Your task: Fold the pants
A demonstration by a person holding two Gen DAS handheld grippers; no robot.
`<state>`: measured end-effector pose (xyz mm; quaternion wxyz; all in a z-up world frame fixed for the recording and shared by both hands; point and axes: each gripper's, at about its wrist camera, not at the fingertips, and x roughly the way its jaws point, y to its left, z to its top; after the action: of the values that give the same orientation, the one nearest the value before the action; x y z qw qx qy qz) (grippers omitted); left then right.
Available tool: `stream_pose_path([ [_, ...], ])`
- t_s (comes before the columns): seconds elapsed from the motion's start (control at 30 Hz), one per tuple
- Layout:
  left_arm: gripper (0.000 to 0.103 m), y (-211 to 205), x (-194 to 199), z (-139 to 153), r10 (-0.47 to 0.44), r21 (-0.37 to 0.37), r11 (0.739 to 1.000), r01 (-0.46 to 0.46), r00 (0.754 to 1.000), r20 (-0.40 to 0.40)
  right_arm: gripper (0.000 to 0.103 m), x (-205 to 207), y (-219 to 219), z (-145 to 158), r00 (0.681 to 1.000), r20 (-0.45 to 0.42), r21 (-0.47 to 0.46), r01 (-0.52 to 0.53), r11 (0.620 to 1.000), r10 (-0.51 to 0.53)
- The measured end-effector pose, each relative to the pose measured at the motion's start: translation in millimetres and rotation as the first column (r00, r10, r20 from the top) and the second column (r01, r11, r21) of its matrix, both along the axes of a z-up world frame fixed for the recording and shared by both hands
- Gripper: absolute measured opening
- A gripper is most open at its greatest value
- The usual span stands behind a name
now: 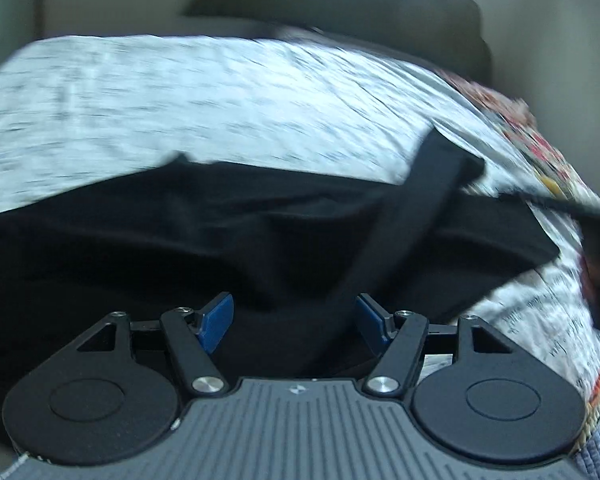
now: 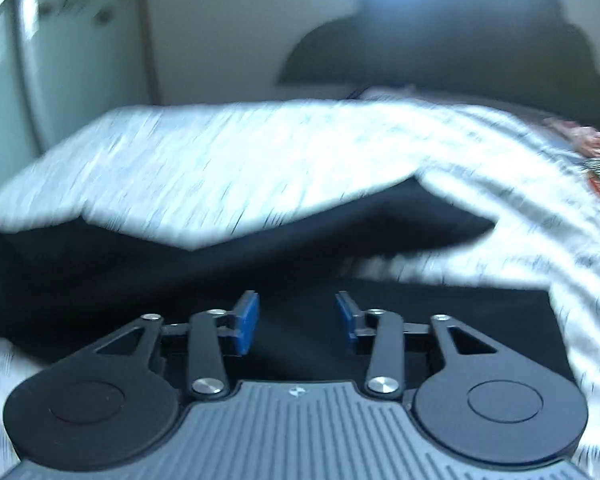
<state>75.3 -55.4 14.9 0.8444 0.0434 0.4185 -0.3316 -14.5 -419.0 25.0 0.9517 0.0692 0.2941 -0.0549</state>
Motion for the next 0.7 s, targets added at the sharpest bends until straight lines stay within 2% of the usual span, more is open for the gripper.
stream_pose_path([
  [0.07,0.07,-14.6,-1.7,-10.0,-0.038,0.001,0.999,0.039,0.999,-0.013,0.068,24.0,-19.0,8.1,0.998,0.043,0.051,0.048,0.998,-0.05],
  [0.2,0.07,-34.7,2.6,-25.4,-0.076,0.018,0.997,0.076,0.997,-0.034,0.068,96.5,-57.7,1.6,0.983,-0.001,0.156,0.182,0.971,-0.185],
  [0.33,0.069,-43.8,12.1,-29.3,-0.092,0.027,0.995,0.093,0.995,-0.023,0.068,161.8,-85.4,-21.9,0.932,-0.116,0.135,0.357,0.924,-0.343],
  [0.43,0.07,-49.1,12.6,-29.0,-0.12,0.032,0.992,0.12,0.993,-0.01,0.068,192.7,-99.9,-41.8,0.889,-0.17,0.13,0.448,0.884,-0.425],
  [0.57,0.067,-61.0,7.2,-29.0,-0.17,0.05,0.984,0.169,0.985,0.024,0.068,218.2,-109.9,-60.3,0.833,-0.218,0.046,0.529,0.848,-0.508],
  [0.63,0.065,-67.5,3.6,-30.3,-0.191,0.063,0.98,0.188,0.981,0.04,0.054,219.4,-112.5,-63.6,0.83,-0.211,0.036,0.534,0.845,-0.516],
  [0.67,0.058,-70.3,2.1,-30.8,-0.198,0.07,0.978,0.195,0.979,0.049,0.031,215.9,-113.5,-62.0,0.835,-0.202,0.036,0.528,0.849,-0.511],
  [0.7,0.054,-73.5,0.0,-31.6,-0.208,0.078,0.976,0.203,0.976,0.061,0.017,211.0,-115.6,-60.1,0.844,-0.188,0.054,0.52,0.852,-0.503],
])
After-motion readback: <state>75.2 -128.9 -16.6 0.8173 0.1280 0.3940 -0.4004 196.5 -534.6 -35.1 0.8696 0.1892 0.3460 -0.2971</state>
